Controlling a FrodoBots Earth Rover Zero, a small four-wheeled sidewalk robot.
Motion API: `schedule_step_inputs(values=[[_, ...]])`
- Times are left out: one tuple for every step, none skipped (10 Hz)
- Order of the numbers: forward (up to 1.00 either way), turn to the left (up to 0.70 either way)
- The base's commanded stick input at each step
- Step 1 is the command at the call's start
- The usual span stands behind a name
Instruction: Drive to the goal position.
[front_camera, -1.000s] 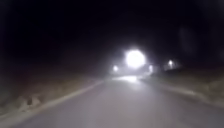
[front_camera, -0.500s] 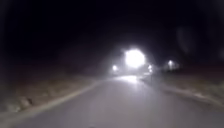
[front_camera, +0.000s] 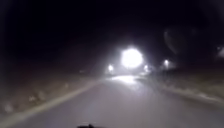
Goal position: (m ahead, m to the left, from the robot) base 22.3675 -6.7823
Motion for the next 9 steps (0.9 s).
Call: schedule_step_inputs(values=[[1.00, 0.00], [1.00, 0.00], [1.00, 0.00], [1.00, 0.00], [1.00, 0.00], [1.00, 0.03], [1.00, 0.09], [1.00, 0.12], [1.00, 0.12]])
